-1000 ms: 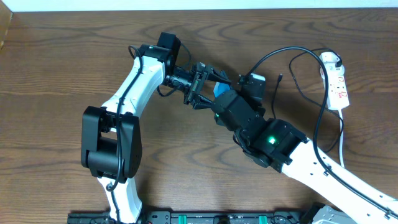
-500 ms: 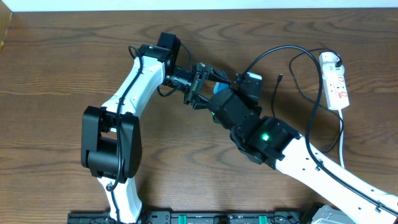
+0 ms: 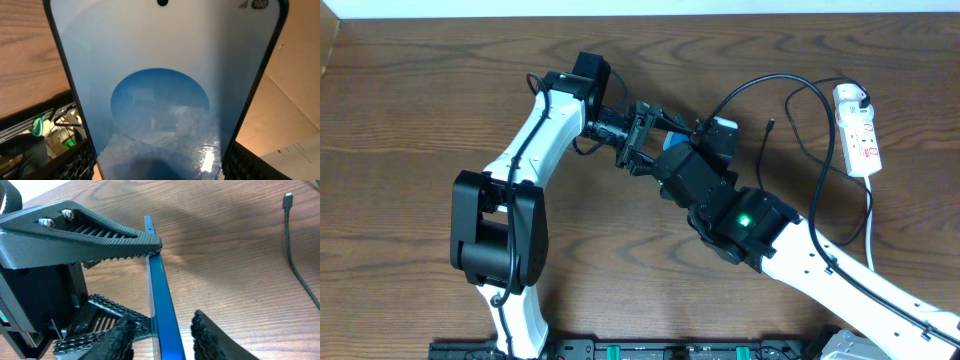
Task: Plug charger to phone and switch on socket
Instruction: 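Grasp the phone's side with the right gripper and release left gripper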
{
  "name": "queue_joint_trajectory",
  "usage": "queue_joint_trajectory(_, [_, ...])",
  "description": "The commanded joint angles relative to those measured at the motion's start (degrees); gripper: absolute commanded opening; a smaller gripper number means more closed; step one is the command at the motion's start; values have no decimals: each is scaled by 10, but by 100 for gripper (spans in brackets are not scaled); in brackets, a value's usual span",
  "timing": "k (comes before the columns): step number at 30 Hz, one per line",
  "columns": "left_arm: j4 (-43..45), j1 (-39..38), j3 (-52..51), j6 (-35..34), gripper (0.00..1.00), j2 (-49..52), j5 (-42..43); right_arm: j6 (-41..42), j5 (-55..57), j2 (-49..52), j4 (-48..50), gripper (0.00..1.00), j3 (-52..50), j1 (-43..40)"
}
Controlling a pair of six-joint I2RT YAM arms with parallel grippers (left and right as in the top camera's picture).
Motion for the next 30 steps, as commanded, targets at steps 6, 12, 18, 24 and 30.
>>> queue_joint_trajectory(6, [-1, 2, 13, -9, 62, -11, 17, 5, -19, 4, 3, 26, 15, 3])
queue_joint_trajectory(12, [-1, 2, 13, -9, 62, -11, 17, 4, -23, 4, 3, 22, 15, 3])
queue_joint_trajectory(18, [-1, 2, 13, -9, 62, -11, 17, 4, -23, 4, 2, 12, 15, 3])
queue_joint_trajectory(24, [-1, 2, 13, -9, 62, -11, 16, 4, -23, 4, 2, 7, 15, 3])
queue_joint_trajectory(30, [-1, 2, 13, -7, 64, -11, -3, 4, -23, 2, 2, 1, 15, 3])
